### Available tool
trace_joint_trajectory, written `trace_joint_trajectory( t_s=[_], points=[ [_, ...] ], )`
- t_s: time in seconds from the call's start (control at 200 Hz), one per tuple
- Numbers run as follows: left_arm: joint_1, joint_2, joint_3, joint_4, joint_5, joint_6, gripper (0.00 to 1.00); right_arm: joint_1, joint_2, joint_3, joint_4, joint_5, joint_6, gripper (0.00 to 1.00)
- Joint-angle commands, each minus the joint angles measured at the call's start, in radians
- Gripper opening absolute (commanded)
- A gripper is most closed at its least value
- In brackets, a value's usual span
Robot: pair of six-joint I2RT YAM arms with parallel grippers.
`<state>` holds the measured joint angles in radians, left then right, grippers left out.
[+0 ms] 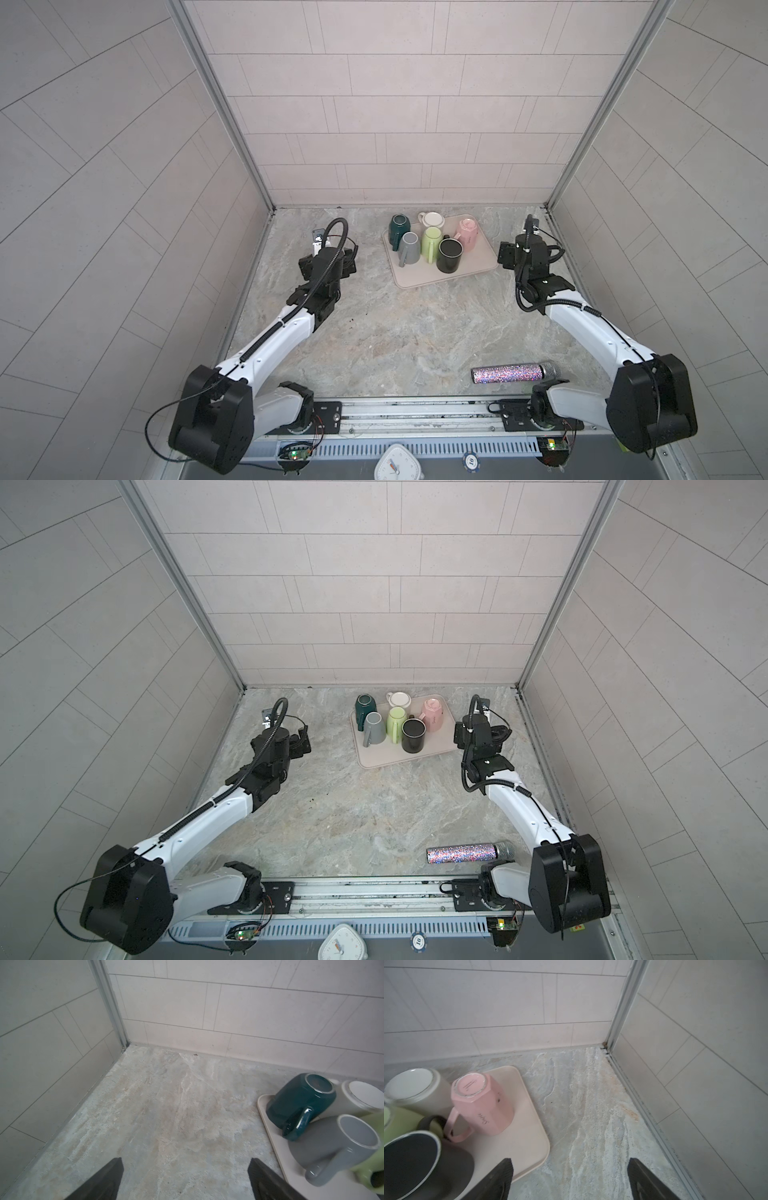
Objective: Turn the mug right side up
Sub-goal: Pick up the mug from the tray.
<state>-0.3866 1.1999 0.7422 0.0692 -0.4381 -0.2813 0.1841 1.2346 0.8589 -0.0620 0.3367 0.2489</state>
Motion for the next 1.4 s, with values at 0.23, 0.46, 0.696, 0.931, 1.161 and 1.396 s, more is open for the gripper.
trace_joint_trajectory(
  t_s=[0.23, 0.46, 0.696, 0.931, 1.161, 1.396],
  points=[
    [-0.085, 0.032, 0.032, -0.158, 0.112, -0.091, 1.00, 0.267, 0.071, 0.143, -0.273, -0.193, 0.080, 0.86],
    [-0.122, 0.032, 0.003, -0.144, 0.128, -0.092, 1.00, 0.367, 0.180, 0.185, -0.212, -0.287, 0.175, 0.81],
    [-0.136, 0.040, -0.027, -0.113, 0.165, -0.093, 1.00, 0.389, 0.329, 0.332, -0.271, -0.332, 0.185, 0.68],
    [-0.145, 0.030, -0.040, -0.094, 0.186, -0.095, 1.00, 0.388, 0.473, 0.433, -0.206, -0.327, 0.211, 0.61],
    [-0.149, 0.021, -0.052, -0.082, 0.181, -0.087, 1.00, 0.384, 0.626, 0.600, -0.294, -0.278, 0.221, 0.49],
    [-0.156, 0.009, -0.055, -0.078, 0.174, -0.082, 1.00, 0.383, 0.679, 0.644, -0.302, -0.200, 0.219, 0.47]
  ],
)
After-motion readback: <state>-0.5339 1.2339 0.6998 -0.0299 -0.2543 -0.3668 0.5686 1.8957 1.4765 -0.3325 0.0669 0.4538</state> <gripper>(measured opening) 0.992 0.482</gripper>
